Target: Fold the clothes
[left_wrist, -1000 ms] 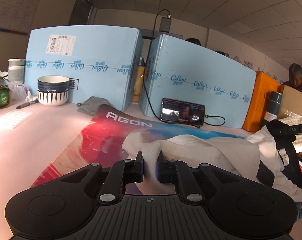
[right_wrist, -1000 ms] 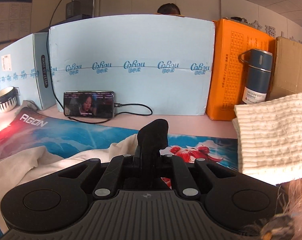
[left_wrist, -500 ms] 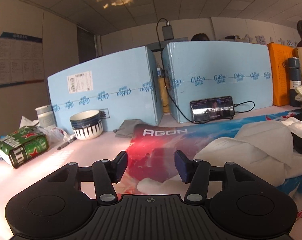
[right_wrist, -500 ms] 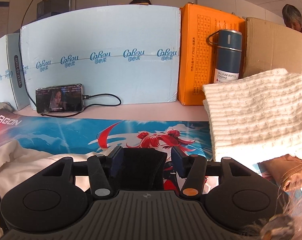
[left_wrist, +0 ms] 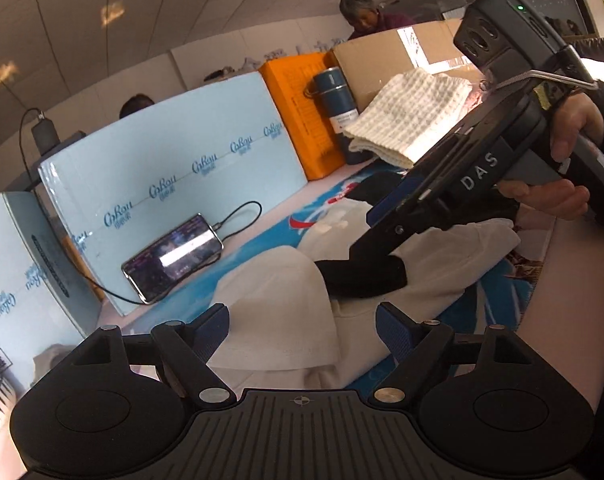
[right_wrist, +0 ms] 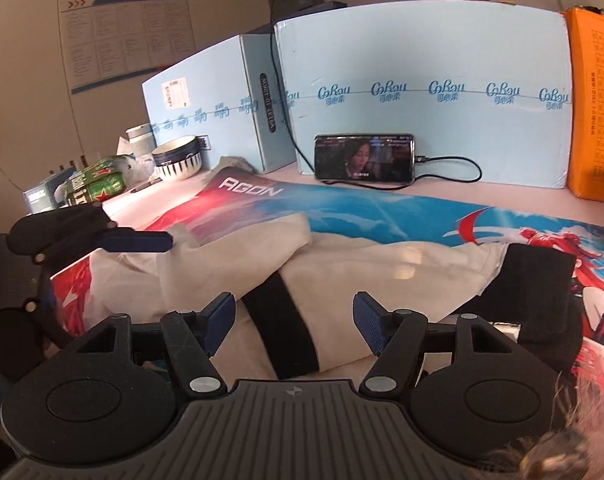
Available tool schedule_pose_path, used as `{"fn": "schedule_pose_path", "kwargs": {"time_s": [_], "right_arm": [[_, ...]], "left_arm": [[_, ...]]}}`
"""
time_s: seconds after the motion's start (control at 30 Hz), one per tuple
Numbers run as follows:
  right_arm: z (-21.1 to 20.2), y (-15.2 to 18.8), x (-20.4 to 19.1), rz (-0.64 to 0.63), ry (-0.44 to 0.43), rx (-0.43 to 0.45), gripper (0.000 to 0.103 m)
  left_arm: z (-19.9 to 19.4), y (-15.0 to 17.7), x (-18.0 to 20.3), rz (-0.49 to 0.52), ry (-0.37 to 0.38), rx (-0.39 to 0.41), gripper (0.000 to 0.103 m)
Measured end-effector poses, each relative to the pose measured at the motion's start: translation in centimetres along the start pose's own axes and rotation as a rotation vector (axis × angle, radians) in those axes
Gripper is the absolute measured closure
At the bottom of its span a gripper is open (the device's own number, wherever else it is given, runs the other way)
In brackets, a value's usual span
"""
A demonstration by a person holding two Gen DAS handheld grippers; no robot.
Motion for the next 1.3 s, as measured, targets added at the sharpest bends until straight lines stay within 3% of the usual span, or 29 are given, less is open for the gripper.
{"fn": "schedule_pose_path", "kwargs": {"time_s": [0.03,0.07,0.17,0.23,0.27,0.43,0.6,0.73,0.83,0.93,1.07,1.23,1.3], "right_arm": [[0.4,0.4,-0.2,-0.003,-0.007,-0.018,0.040],[0.8,0.8,-0.1,-0.002,-0.004,-0.041,0.040],[1.5,1.7,0.4,-0.003,0.027,-0.081,0.040],[1.5,1.8,0.4,-0.028,0.047,-0.086,0.043],[1.4,1.9,0.5,-0.041,0.056,-0.088,0.046],[1.2,1.8,1.5,-0.108,0.139,-0.093,0.091],[0.2,-2.0,3.2,-0.124,0.220,0.035,0.092],[0.3,-7.6,5.8,-0.120,0.313,0.170,0.092],[2.0,-10.8,8.3,-0.087,0.372,0.205,0.092],[5.2,-12.2,11.2,-0.043,0.402,0.176,0.092],[10.2,-11.5,14.6,-0.017,0.442,0.089,0.092],[14.5,-9.3,17.7,0.075,0.462,-0.027,0.092],[15.5,-8.4,18.6,0.101,0.482,-0.060,0.090]], "left_arm": [[0.3,0.4,-0.7,-0.058,0.007,-0.022,0.050],[0.5,0.9,-1.4,-0.123,0.014,-0.043,0.071],[0.3,1.5,-3.2,-0.257,0.019,-0.054,0.088],[-0.2,1.3,-4.2,-0.298,-0.001,-0.029,0.093],[-0.6,1.0,-4.8,-0.299,-0.030,-0.009,0.093],[-2.0,-0.4,-9.7,-0.309,-0.194,0.068,0.094],[-2.3,-1.1,-14.9,-0.301,-0.345,0.125,0.095],[-1.2,-1.3,-18.4,-0.325,-0.402,0.133,0.096],[0.4,-0.8,-20.8,-0.348,-0.427,0.110,0.096],[2.7,0.4,-23.0,-0.375,-0.432,0.058,0.096],[5.7,2.8,-25.2,-0.410,-0.431,-0.015,0.096],[6.7,6.9,-27.6,-0.609,-0.373,-0.075,0.091],[6.7,8.6,-28.4,-0.686,-0.360,-0.096,0.082]]}}
Point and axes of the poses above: each gripper's, at about its wrist camera, not at the fingertips, and z roughly the way its jaws point, x to its right, y to its underside, the point moved 10 cm from there along z, roughly the way its jaws point, and after that the axes turned 9 degrees about x, right-handed, at the moved point
